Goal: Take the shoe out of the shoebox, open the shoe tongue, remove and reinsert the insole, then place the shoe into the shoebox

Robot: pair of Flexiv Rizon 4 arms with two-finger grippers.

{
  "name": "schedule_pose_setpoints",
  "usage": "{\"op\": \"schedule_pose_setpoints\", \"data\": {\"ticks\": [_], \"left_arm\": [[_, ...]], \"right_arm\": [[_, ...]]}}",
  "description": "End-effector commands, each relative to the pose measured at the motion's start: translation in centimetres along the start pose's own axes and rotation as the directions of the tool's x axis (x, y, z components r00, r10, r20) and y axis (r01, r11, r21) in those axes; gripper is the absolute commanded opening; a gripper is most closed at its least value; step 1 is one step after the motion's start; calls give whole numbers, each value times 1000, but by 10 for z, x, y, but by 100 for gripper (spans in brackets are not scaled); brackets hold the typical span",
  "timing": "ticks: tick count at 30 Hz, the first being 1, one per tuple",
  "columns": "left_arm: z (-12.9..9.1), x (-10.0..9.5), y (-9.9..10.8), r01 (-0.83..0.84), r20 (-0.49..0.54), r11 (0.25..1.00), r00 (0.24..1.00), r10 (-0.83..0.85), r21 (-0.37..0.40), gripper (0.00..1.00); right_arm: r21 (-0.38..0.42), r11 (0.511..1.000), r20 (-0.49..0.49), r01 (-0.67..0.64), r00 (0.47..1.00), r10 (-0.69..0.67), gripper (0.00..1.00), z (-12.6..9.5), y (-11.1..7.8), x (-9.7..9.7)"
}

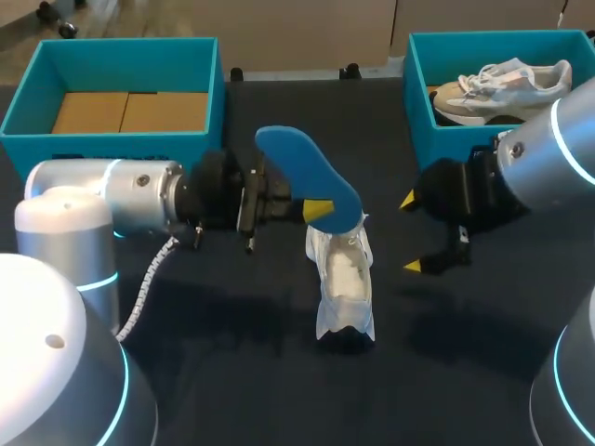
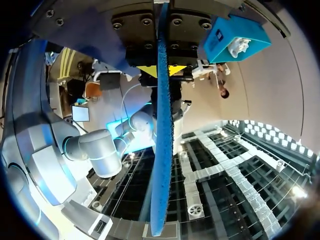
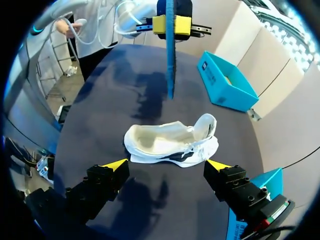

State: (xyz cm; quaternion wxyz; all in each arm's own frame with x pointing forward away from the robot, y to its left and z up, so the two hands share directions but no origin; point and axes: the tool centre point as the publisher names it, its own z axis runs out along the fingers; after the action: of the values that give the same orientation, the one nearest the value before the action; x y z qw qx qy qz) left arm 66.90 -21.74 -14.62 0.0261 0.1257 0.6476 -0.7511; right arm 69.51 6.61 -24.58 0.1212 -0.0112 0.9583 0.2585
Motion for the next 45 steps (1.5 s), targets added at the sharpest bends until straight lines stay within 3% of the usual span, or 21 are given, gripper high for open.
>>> {"op": "schedule_pose_setpoints", "data": {"ticks": [1,16,29,45], "left_arm": [[2,4,4,-2,5,1000,1000,2,11,0],[2,4,4,-2,5,1000,1000,2,11,0],[8,17,23,-96,45,992,994,100,-86,0],[3,18,36,-112,19,985,993,115,-128,0]], "right_arm": [[-10,1000,2,-6,1000,6,100,14,1,-5],[3,1000,-11,-4,1000,4,100,22,5,-2],[22,999,-40,41,998,-40,100,24,-8,-4],[11,1000,-65,20,998,-19,100,31,-13,-11]]}}
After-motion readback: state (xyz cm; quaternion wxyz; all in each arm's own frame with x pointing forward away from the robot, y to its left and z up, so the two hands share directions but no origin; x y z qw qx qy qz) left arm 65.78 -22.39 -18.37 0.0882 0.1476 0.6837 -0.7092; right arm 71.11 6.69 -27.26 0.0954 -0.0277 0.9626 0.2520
